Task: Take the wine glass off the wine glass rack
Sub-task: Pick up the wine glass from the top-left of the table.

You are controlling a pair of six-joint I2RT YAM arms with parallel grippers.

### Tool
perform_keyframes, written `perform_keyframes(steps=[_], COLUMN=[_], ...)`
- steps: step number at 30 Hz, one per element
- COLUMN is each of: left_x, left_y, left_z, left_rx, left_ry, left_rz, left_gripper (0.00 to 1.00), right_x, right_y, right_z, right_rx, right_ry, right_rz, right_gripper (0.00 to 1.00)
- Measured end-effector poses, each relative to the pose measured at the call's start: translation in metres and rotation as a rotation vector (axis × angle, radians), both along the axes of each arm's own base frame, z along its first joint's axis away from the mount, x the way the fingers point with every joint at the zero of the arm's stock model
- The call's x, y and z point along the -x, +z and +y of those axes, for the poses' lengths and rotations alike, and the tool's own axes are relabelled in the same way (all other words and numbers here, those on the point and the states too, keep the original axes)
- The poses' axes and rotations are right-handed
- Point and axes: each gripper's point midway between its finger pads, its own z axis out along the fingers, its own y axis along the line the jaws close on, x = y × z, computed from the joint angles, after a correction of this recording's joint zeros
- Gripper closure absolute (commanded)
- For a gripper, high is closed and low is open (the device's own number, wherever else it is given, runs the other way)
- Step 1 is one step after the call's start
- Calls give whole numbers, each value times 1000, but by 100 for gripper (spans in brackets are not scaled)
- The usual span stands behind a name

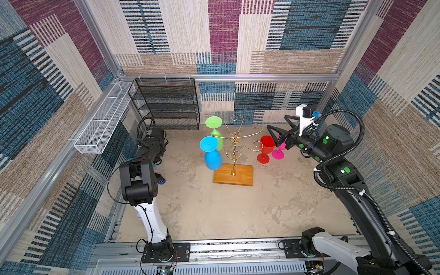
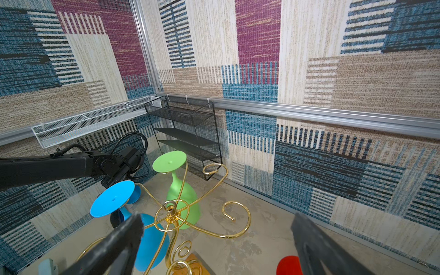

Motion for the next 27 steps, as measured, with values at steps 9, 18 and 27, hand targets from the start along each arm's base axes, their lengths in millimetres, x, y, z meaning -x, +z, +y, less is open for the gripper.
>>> perform_keyframes(steps=[9, 18, 27], left_x=[-7, -5, -3], left_y=[-5, -12, -9], left_z=[17, 28, 31], left_rx=[-37, -12, -21], left_ry=[31, 53, 63], left_rz=[-8, -8, -11], left_gripper=[60, 83, 100], right_x=[-2, -4, -7], right_y=[-2, -6, -8], right_z=[1, 1, 3], right_rx=[2, 4, 6], right_ry=[0, 1, 3], right_rz=[7, 15, 22], right_gripper=[0, 0, 0])
